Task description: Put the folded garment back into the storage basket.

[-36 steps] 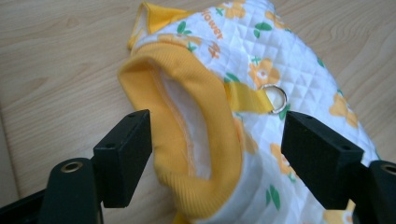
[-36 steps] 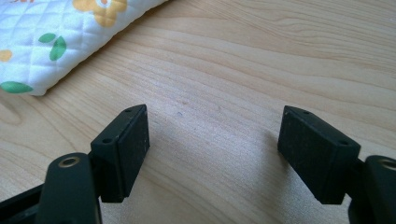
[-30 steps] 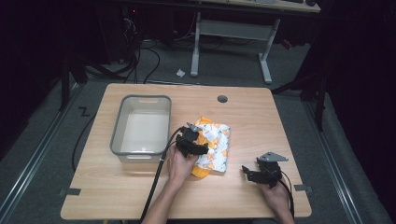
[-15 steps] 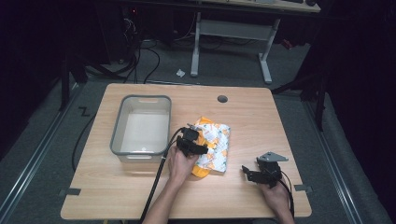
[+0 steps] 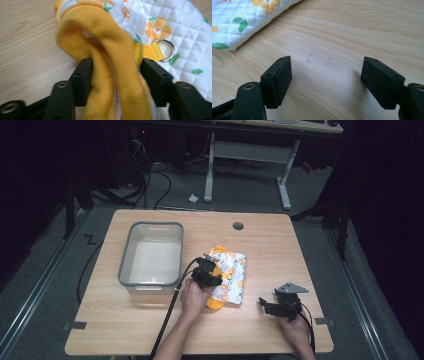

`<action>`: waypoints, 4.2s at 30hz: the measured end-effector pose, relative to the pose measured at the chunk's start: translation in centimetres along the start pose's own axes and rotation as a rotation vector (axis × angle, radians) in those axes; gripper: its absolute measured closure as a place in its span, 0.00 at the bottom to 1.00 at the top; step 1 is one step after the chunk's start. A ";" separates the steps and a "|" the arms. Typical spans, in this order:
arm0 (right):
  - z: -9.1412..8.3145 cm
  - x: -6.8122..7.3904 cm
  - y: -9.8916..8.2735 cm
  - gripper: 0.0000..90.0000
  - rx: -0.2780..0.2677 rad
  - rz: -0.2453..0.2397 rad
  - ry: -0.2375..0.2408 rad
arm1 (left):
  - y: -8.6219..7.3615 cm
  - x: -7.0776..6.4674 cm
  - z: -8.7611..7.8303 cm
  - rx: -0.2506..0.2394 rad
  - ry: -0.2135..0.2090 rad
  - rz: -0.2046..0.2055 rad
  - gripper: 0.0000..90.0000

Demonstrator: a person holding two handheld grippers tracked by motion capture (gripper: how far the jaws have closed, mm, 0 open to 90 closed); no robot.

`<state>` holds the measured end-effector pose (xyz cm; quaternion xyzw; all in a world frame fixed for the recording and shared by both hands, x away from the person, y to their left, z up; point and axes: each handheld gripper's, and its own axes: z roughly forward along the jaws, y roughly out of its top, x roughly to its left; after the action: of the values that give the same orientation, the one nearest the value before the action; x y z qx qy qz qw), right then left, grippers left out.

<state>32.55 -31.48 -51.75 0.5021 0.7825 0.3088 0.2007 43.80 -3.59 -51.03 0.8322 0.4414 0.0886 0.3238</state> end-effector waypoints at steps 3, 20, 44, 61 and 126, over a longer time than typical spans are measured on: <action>0.0 0.0 0.0 0.28 -0.002 -0.005 0.000 | 0.0 0.0 0.0 0.001 -0.029 -0.008 0.65; 0.0 0.0 0.0 0.28 0.000 -0.001 0.000 | -0.2 -0.2 -2.0 -0.081 -0.123 -0.023 0.82; 0.0 0.0 0.0 0.28 -0.001 -0.002 0.002 | 0.4 0.0 -7.8 -0.197 -0.215 0.010 0.83; 0.0 0.0 0.0 0.28 -0.001 -0.001 0.002 | 0.3 1.3 -9.9 -0.244 -0.246 -0.020 0.83; 0.0 0.0 0.0 0.28 -0.001 -0.002 0.004 | 0.2 9.7 -19.4 -0.364 -0.114 -0.102 0.83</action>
<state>32.52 -31.47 -51.75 0.5004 0.7833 0.3099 0.1999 41.29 12.91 -37.23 0.7400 0.4406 0.1033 0.4976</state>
